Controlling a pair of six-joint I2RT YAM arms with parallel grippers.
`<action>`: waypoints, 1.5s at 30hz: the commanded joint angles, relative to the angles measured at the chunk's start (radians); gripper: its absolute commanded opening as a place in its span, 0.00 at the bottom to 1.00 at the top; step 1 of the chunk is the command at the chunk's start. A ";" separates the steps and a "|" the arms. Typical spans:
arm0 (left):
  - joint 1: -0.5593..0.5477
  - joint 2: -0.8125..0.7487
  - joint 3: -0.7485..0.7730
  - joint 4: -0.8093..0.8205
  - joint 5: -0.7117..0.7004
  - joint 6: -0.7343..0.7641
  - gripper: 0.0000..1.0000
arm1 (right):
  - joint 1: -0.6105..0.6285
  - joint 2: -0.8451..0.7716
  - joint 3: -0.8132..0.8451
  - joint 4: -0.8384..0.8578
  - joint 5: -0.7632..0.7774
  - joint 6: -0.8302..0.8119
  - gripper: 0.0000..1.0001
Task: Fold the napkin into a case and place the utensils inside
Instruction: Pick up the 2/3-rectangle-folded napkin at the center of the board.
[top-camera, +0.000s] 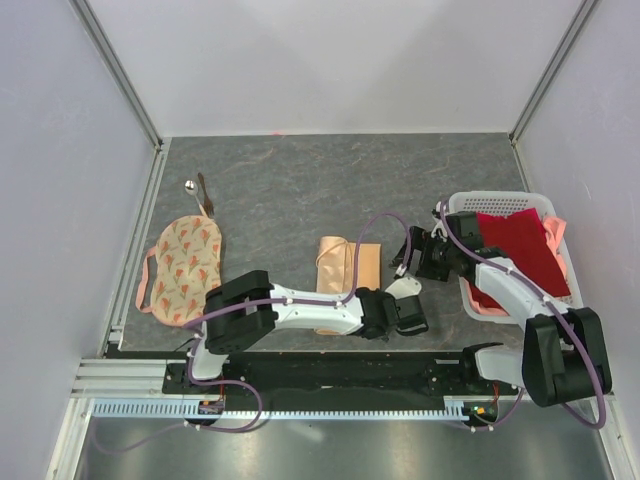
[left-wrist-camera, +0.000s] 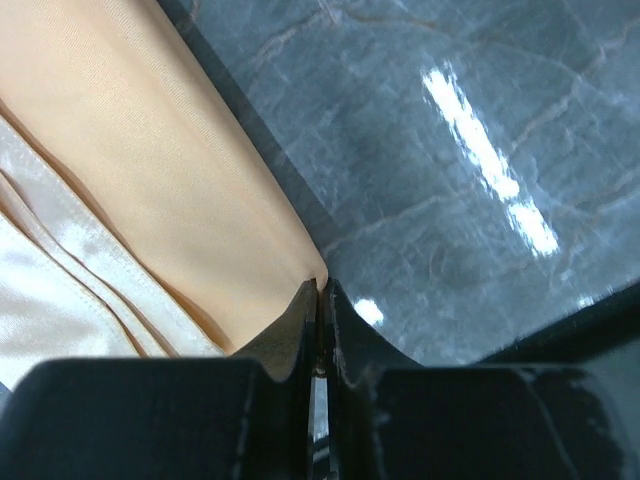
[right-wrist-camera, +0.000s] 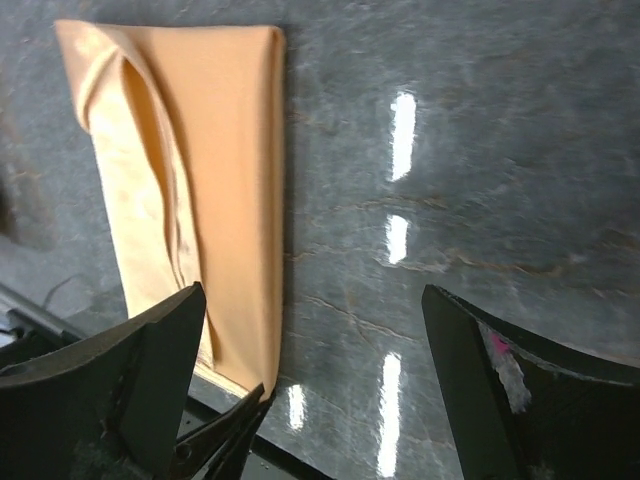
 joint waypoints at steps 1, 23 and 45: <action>0.021 -0.158 -0.051 0.011 0.087 -0.032 0.08 | 0.005 0.032 -0.022 0.143 -0.125 0.012 0.98; 0.116 -0.388 -0.240 0.141 0.265 -0.111 0.06 | 0.143 0.228 -0.121 0.474 -0.150 0.219 0.81; 0.142 -0.363 -0.292 0.253 0.435 -0.074 0.06 | 0.129 0.310 -0.027 0.500 -0.099 0.193 0.15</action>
